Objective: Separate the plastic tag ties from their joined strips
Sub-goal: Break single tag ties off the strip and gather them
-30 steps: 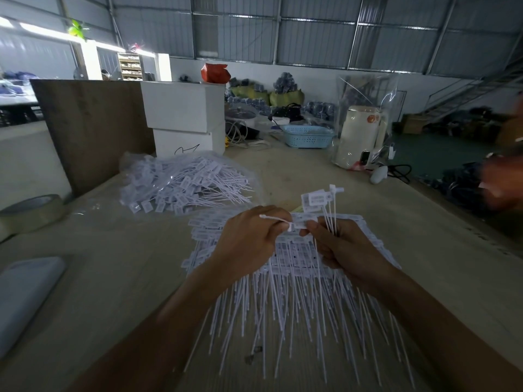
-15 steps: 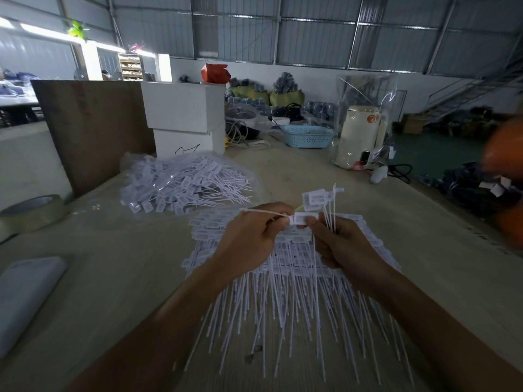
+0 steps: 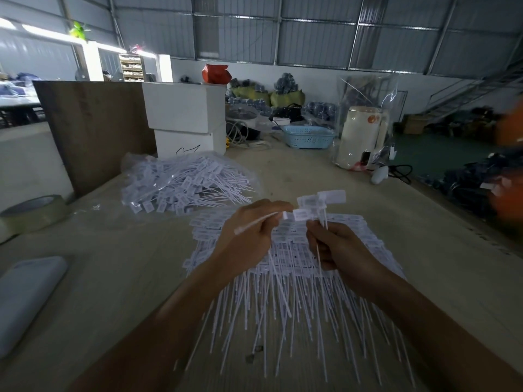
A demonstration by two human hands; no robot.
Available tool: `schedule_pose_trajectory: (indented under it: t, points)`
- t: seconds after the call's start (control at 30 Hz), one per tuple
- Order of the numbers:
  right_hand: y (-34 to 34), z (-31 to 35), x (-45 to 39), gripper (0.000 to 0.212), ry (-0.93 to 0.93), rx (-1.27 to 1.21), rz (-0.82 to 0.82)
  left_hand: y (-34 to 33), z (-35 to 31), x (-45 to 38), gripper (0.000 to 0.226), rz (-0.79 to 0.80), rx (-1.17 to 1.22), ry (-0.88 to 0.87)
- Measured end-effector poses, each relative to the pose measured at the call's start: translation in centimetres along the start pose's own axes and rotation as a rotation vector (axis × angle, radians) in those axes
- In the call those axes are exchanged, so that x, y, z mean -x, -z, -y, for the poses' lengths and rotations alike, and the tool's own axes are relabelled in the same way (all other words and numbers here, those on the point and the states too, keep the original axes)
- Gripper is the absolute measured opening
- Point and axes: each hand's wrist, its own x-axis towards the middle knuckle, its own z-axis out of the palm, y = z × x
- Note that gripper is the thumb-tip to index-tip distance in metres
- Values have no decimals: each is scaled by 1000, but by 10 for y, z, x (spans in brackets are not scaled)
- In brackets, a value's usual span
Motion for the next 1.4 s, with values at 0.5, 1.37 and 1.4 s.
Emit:
schedule_pose_trajectory:
  t: [0.5, 1.37, 1.4]
  points:
    - [11, -1, -6, 33, 81, -174, -58, 1, -11, 0, 19, 19, 4, -12]
    - [20, 4, -4, 26, 35, -173, -52, 1, -17, 3, 41, 120, -23, -98]
    - [21, 3, -5, 27, 34, -187, -52, 0, -17, 4, 44, 114, -80, -93]
